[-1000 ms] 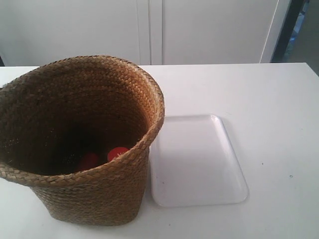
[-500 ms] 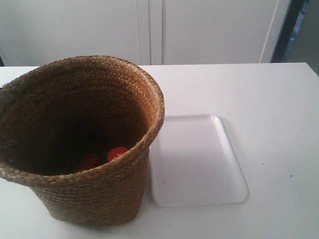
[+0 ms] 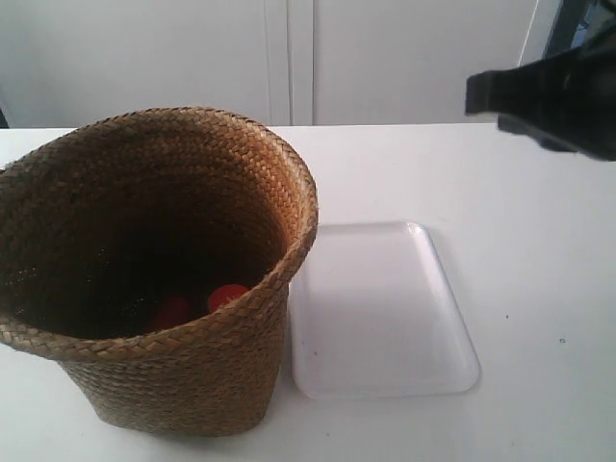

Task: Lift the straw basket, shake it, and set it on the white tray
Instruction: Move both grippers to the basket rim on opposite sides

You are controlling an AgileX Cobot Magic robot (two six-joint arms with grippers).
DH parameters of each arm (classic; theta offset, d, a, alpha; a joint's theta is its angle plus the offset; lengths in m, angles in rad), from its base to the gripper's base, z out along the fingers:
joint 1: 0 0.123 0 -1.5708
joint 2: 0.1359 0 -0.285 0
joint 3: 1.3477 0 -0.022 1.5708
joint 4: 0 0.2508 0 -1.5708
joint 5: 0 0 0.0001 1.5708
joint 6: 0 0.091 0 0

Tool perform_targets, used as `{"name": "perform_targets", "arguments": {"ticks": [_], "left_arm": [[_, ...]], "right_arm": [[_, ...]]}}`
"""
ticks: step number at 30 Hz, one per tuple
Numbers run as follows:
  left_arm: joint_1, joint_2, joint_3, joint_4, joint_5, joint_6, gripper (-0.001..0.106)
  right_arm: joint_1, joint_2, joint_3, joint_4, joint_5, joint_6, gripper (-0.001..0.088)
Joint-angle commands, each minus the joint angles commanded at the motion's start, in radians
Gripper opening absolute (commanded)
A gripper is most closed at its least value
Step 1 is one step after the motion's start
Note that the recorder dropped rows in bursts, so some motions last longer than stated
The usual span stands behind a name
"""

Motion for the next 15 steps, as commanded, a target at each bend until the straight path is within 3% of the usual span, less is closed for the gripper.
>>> {"name": "perform_targets", "arguments": {"ticks": [3, 6, 8, 10, 12, 15], "left_arm": [[0.000, 0.000, 0.000, 0.002, -0.016, 0.000, 0.003], [0.000, 0.000, 0.000, 0.006, -0.029, 0.019, 0.018], [0.000, 0.000, 0.000, 0.006, -0.032, 0.020, 0.037], [0.000, 0.005, 0.000, 0.006, -0.033, 0.020, 0.061], [0.000, 0.021, 0.000, 0.006, -0.036, 0.020, 0.076], [0.000, 0.069, 0.005, 0.006, -0.032, 0.014, 0.078]], "right_arm": [[0.000, 0.055, -0.048, 0.259, 0.080, -0.176, 0.0171], [0.000, 0.122, -0.061, 0.317, 0.101, -0.212, 0.0440], [0.000, 0.166, -0.061, 0.299, 0.098, -0.212, 0.0636], [0.000, 0.197, -0.061, 0.299, 0.080, -0.212, 0.0751], [0.000, 0.222, -0.061, 0.310, 0.062, -0.212, 0.0772], [0.000, 0.258, -0.061, 0.325, 0.046, -0.233, 0.0771]]}}
